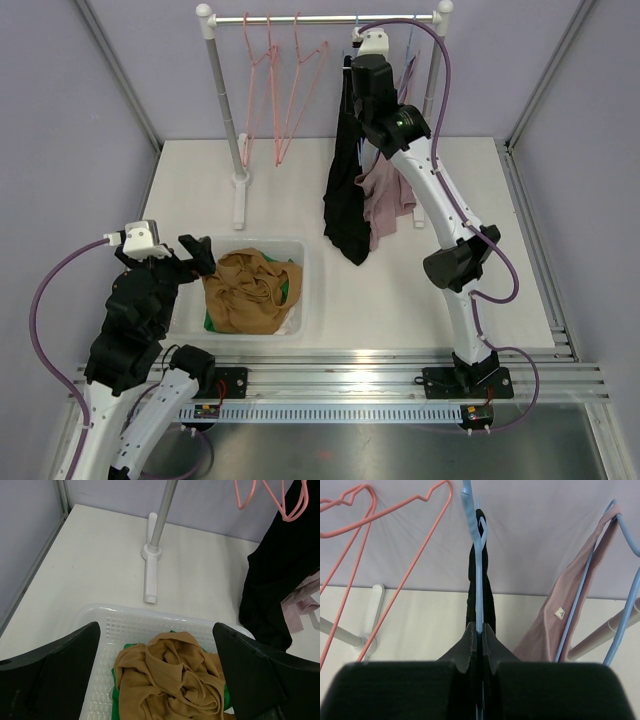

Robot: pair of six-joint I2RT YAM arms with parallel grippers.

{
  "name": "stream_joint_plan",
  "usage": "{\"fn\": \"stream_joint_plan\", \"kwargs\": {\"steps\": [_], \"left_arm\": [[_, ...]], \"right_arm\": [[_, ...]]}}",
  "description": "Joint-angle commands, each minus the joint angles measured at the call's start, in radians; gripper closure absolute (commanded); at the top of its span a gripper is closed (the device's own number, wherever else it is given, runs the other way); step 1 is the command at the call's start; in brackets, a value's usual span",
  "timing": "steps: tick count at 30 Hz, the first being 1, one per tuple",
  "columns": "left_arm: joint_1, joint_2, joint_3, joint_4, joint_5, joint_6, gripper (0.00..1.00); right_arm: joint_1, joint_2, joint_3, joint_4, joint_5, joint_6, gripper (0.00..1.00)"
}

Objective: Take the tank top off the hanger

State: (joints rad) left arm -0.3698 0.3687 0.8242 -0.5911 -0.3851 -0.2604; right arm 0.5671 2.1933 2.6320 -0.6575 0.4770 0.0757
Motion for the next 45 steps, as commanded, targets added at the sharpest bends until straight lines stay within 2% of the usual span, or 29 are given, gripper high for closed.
{"fn": "stream_joint_plan", "kwargs": {"steps": [1,15,21,30,35,40,45], "left_arm": [[0.005,0.018,0.021,0.027,0.028,0.013,0.01],[0.006,0.016,0.021,0.027,0.029,0.013,0.01],[0.006,0.019,0.023,0.027,0.028,0.012,0.01],[0.008,0.012,0.032,0.031,0.023,-0.003,0.01],[0.011,0.036,0.087,0.028,0.058,-0.114,0.01],[0.009,0.108,0.154,0.060,0.221,-0.192,0.01],[-0.006,0.200,0.165,0.200,0.408,-0.310,0.01]], "right_arm": [[0.000,-0.050,0.043,0.016,-0.011,-0.005,1.00],[0.001,-0.185,0.034,0.009,-0.129,0.027,1.00],[0.001,-0.291,-0.076,-0.005,-0.233,0.068,1.00],[0.022,-0.585,-0.457,0.036,-0.328,0.139,1.00],[0.056,-0.792,-0.693,0.015,-0.399,0.145,1.00],[0.071,-1.018,-0.958,-0.014,-0.507,0.187,1.00],[0.070,-1.251,-1.135,-0.097,-0.610,0.176,1.00]]}}
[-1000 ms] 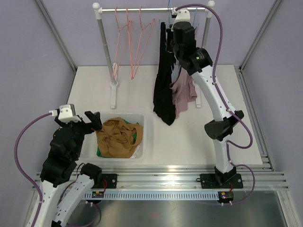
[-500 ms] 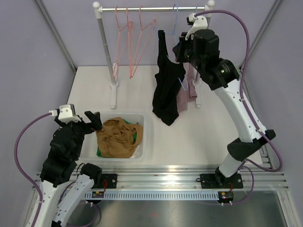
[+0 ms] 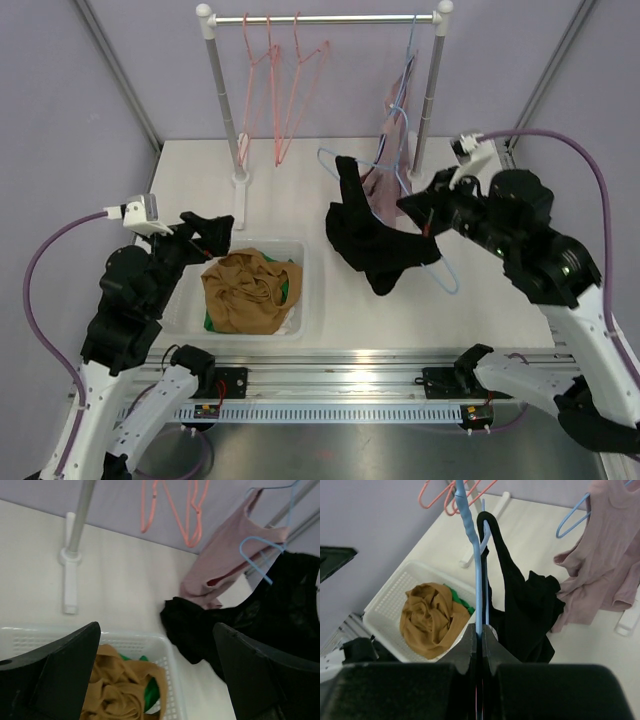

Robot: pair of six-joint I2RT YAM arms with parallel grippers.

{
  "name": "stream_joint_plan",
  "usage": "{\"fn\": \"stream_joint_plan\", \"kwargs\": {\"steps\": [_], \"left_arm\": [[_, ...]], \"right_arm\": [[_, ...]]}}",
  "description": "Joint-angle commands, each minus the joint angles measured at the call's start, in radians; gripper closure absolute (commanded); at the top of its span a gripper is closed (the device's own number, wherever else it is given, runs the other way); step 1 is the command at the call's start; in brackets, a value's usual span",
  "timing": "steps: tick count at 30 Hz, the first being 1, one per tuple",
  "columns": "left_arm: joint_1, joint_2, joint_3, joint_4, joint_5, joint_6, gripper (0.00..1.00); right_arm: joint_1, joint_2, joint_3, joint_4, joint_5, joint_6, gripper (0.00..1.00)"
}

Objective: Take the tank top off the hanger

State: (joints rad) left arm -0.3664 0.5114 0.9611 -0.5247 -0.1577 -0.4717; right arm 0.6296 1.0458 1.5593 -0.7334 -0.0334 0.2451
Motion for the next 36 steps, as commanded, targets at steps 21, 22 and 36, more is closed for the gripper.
{"fn": "stream_joint_plan", "kwargs": {"steps": [21,22,36], "left_arm": [[-0.807,0.748,0.375,0.394,-0.154,0.004,0.04],[-0.809,0.772,0.398,0.396,-0.142,0.007,0.06],[-0.818,0.883,0.430,0.370,-0.181,0.030,0.34]], "right_arm": [[0.007,-0.609,-0.343,-0.144,-0.129,0.077,1.00],[0.005,-0.607,-0.341,-0.149,-0.119,0.082,1.00],[0.007,-0.569,-0.346,-0.184,0.006,0.069,1.00]]}}
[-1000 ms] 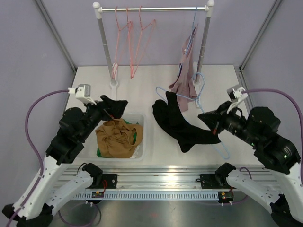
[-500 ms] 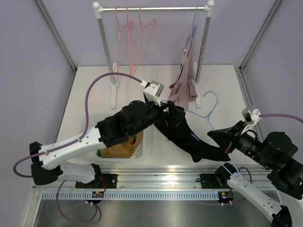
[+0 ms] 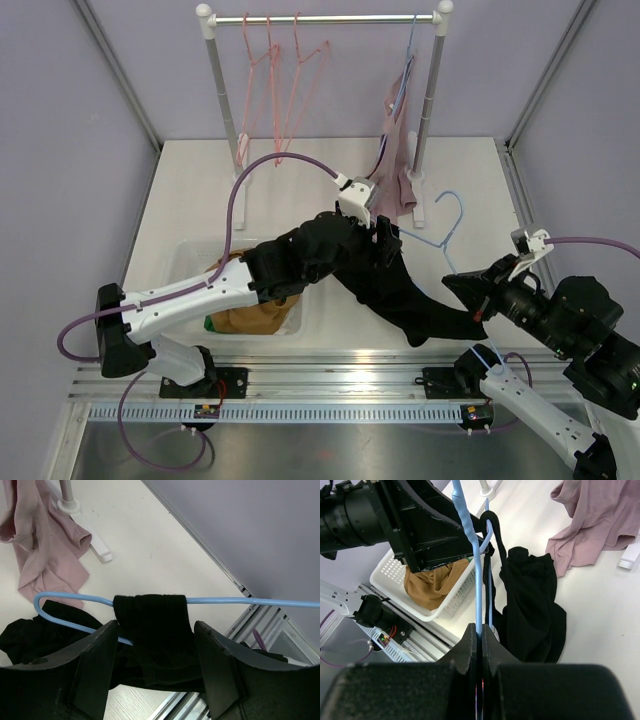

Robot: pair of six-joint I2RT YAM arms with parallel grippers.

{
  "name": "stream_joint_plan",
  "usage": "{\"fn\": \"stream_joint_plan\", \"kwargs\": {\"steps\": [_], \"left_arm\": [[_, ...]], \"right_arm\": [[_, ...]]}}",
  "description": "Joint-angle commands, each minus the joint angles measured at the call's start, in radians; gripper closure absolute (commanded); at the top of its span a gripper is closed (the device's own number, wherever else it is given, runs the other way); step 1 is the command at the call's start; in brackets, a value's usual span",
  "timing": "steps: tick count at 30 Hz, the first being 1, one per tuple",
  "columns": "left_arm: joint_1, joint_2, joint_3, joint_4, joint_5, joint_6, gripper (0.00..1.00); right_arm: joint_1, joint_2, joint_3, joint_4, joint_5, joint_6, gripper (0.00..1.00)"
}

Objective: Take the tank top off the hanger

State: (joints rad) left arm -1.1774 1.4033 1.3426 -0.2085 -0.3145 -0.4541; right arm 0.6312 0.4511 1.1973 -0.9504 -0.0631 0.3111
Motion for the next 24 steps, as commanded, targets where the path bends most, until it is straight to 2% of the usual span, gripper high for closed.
{"fn": "stream_joint_plan", "kwargs": {"steps": [1,2,3,8,14,24], "left_arm": [[-0.005,-0.007,0.047,0.054,-0.024,0.015,0.34],[-0.005,-0.004,0.046,0.055,-0.021,0.017,0.42],[-0.007,-0.003,0.047,0.055,-0.020,0.022,0.45],[-0.004,0.006,0.040,0.069,0.002,0.022,0.46],[-0.004,0.025,0.055,0.066,0.002,0.032,0.65],[0.005,0.002,0.021,0.063,-0.084,0.034,1.00]], "right_arm": [[0.005,0.032,0.016,0.044,0.025,0.003,1.00],[0.005,0.035,0.016,0.047,0.023,0.005,1.00],[0.005,0.037,0.019,0.053,0.023,0.005,1.00],[0.005,0.038,0.034,0.061,0.020,0.006,1.00],[0.005,0.041,0.033,0.056,0.020,0.005,1.00],[0.005,0.043,0.019,0.021,0.046,-0.013,1.00]]}}
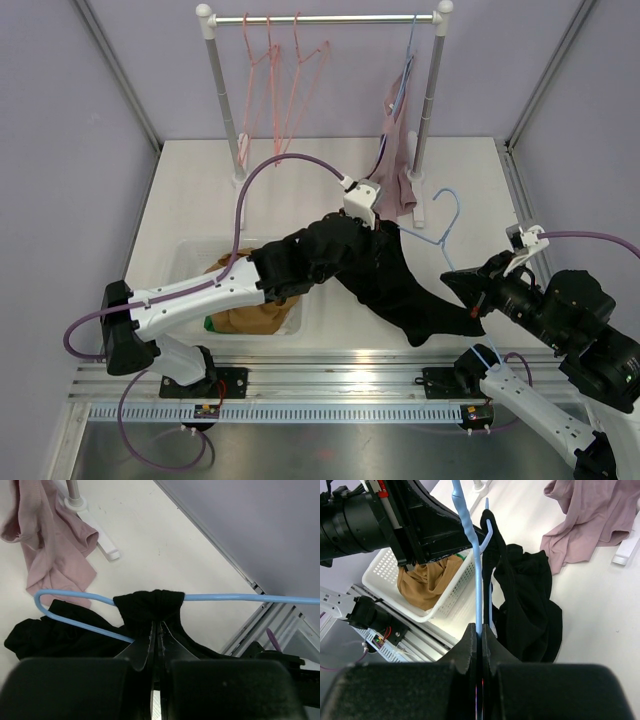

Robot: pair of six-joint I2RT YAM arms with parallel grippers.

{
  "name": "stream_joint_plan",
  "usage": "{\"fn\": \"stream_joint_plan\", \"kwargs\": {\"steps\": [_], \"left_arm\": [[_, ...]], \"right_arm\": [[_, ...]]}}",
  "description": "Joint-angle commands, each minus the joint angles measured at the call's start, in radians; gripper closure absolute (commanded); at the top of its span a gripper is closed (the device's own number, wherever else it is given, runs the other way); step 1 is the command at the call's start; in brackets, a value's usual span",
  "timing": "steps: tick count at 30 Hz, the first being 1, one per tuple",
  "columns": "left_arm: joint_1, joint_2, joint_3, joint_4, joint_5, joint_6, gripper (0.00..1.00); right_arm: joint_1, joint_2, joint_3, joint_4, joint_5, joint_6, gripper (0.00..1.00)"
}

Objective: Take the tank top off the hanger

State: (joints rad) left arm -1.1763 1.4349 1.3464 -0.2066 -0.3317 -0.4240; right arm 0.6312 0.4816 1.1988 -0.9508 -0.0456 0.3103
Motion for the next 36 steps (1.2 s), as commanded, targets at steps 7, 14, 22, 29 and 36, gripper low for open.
{"fn": "stream_joint_plan", "kwargs": {"steps": [7,14,22,29,36], "left_arm": [[0.036,-0.128,-0.070,0.041,-0.237,-0.028,1.00],[0.124,-0.225,-0.171,0.009,-0.308,-0.094,1.00],[0.144,-0.252,-0.219,0.019,-0.219,-0.128,1.00],[0.127,-0.303,-0.300,0.111,-0.024,-0.134,1.00],[0.017,-0.327,-0.397,0.199,0.054,-0.154,1.00]], "right_arm": [[0.005,-0.009,0.005,-0.032,-0.034,-0.037,1.00],[0.005,-0.066,0.021,-0.052,-0.148,-0.071,1.00],[0.005,-0.230,-0.097,0.202,-0.200,-0.065,1.00],[0.005,-0.255,-0.206,0.432,-0.146,-0.039,1.00],[0.005,-0.190,-0.384,0.871,-0.065,0.041,1.00]]}}
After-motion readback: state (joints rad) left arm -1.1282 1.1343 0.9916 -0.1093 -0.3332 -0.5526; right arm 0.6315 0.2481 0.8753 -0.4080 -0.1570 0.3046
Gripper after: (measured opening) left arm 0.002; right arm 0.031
